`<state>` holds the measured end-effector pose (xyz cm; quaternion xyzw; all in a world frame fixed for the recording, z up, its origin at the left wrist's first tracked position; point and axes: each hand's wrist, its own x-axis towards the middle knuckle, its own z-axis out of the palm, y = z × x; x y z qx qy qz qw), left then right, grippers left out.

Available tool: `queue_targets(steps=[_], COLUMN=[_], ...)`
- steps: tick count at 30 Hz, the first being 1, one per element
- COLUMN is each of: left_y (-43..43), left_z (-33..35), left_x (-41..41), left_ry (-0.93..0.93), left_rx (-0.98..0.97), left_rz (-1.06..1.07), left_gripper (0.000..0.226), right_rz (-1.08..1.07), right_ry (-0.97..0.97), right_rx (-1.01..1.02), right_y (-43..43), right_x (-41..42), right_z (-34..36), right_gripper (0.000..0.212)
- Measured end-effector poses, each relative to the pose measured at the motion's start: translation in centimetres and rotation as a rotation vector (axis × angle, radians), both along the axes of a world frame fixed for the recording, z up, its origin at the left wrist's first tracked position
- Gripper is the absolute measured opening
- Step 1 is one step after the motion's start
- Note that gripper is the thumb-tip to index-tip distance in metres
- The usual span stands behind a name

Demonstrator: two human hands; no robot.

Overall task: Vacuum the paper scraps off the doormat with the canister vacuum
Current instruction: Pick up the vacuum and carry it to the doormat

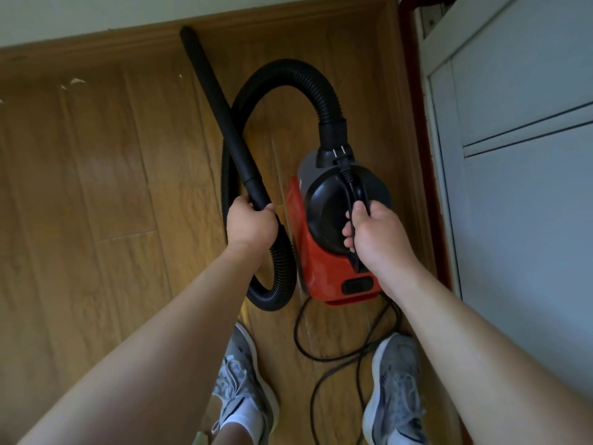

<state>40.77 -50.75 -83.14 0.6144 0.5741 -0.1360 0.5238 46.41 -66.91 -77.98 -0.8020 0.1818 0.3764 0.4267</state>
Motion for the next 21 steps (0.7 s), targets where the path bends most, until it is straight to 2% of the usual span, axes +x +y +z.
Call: queue_targets(steps=[9, 15, 21], left_y=[-0.3, -0.3, -0.2], left_z=[4.7, 8.6, 13.4], left_x=[-3.7, -5.9, -6.9], left_ry=[-0.075, -0.086, -0.13], left_rx=[0.017, 0.024, 0.024], left_rz=[-0.086, -0.08, -0.014], left_gripper=[0.053, 0.052, 0.051], right_rz=[0.06, 0.128, 0.101], right_ry=[0.021, 0.0, -0.012], right_rx=[-0.023, -0.04, -0.023], right_y=[0.2, 0.7, 1.1], right_x=[-2.0, -3.3, -3.9], right_z=[1.3, 4.0, 8.5], right_gripper=[0.03, 0.032, 0.032])
